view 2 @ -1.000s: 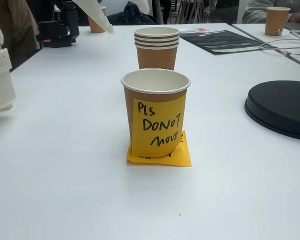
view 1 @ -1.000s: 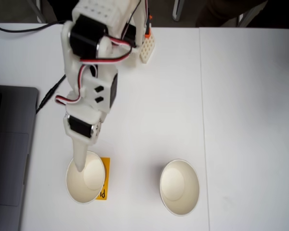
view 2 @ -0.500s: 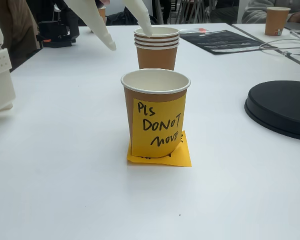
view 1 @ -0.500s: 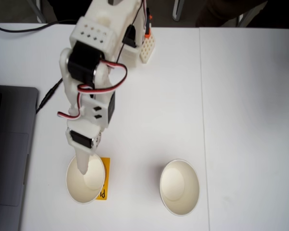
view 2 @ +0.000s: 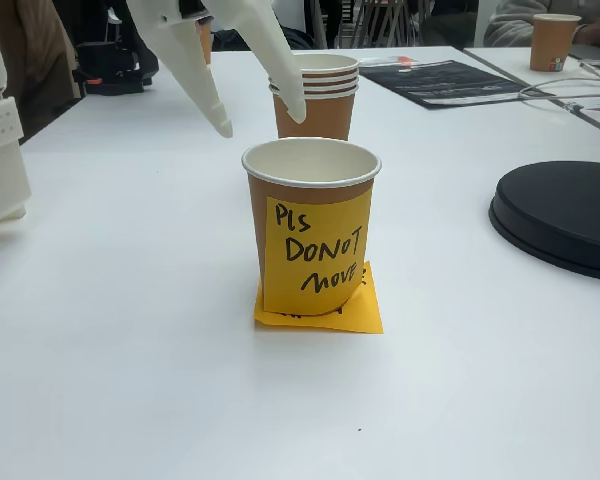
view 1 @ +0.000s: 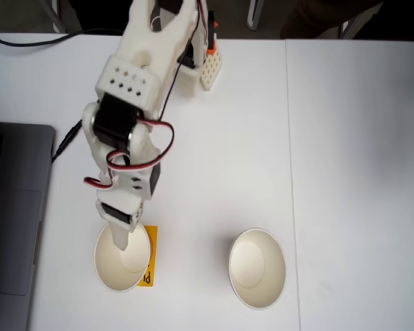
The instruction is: Pickup cup and make a pile of cup.
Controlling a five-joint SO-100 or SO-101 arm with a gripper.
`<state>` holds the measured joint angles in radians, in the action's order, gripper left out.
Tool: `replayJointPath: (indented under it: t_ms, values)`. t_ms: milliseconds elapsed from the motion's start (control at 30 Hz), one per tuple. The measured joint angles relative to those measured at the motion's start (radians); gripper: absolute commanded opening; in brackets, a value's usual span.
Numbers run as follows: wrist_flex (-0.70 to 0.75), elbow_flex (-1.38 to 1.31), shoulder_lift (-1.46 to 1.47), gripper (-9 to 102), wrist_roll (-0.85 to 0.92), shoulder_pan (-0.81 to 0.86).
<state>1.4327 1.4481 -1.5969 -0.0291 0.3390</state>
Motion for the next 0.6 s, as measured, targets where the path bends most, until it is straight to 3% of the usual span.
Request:
replayJointPath:
  t_ms: [600]
  values:
    - [0.0, -0.124, 0.112, 24, 0.0, 0.04]
